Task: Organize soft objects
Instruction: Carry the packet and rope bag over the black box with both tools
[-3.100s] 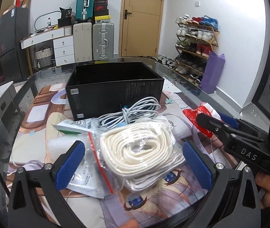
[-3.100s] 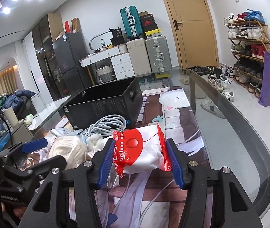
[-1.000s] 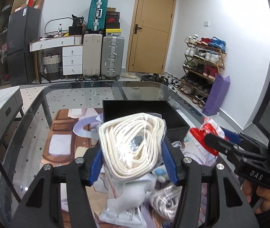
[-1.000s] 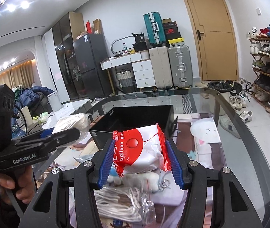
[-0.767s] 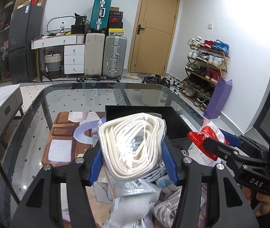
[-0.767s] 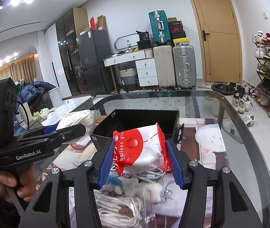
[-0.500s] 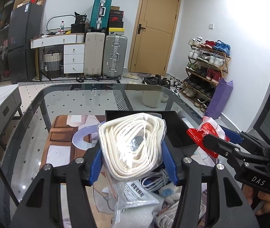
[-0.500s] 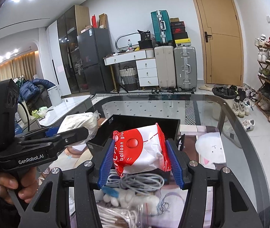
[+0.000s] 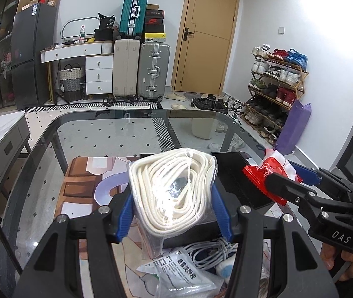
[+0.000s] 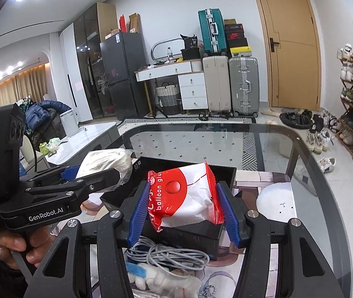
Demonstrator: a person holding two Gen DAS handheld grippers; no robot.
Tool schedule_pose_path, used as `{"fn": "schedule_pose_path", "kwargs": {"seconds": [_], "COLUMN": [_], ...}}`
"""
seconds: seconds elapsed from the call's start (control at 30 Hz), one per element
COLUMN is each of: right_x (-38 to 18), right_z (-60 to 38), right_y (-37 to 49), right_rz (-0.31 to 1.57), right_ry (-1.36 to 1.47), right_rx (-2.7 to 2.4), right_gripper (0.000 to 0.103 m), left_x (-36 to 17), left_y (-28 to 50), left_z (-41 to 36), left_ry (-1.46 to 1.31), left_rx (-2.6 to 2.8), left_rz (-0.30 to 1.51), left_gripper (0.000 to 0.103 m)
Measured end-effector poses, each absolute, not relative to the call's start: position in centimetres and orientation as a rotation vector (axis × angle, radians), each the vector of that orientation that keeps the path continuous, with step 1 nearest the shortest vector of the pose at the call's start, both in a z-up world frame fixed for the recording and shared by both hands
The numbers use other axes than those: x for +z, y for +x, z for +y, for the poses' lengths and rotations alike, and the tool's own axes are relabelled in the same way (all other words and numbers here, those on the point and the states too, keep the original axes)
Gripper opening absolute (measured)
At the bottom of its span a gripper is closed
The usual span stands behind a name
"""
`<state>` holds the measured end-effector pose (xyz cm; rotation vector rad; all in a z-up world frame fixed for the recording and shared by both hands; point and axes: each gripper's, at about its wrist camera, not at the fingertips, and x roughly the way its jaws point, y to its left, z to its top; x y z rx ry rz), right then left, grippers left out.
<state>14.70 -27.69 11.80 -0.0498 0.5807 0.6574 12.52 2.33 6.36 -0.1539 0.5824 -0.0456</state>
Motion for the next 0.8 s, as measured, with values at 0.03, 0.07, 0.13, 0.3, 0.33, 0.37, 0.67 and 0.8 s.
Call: {"fn": "schedule_pose_path", "kwargs": {"seconds": [0.03,0.07,0.13,0.3,0.33,0.37,0.67,0.8], "right_x": [11.6,11.5,11.3,10.9,10.9,10.8,9.6,9.0], "right_z": [-27.7,-27.7,-27.4,-27.1,-27.1,-26.9,-25.8,-25.3], "right_y": [14.8,15.0,15.3,16.2,16.4,16.6,18.0,18.6], "right_rz": [0.584,0.59,0.595,0.608,0.61,0.612,0.648,0.661], "right_ry": [-0.05,-0.05,-0.055,-0.062,-0.064,-0.066,-0.1,-0.11], "right_rx": [0.657,0.659,0.659,0.66,0.658,0.658,0.66,0.662], "right_gripper": [0.055,0.055,0.055,0.055,0.055,0.055,0.055,0.055], "left_x": [6.3,6.2,5.9,5.7,5.6,5.5,4.3,4.0], "left_y": [12.7,12.9,13.2,14.1,14.3,14.5,15.8,16.1], "left_z": [2.3,2.2,2.0,1.9,2.0,2.0,2.0,1.9], "left_ry": [-0.152,-0.151,-0.147,-0.149,-0.149,-0.149,-0.153,-0.137], "left_rx": [-0.041,-0.035,-0.033,-0.033,-0.034,-0.033,-0.025,-0.021], "left_rz": [0.585,0.589,0.597,0.606,0.608,0.612,0.643,0.652], "left_gripper": [0.055,0.055,0.055,0.055,0.055,0.055,0.055,0.055]}}
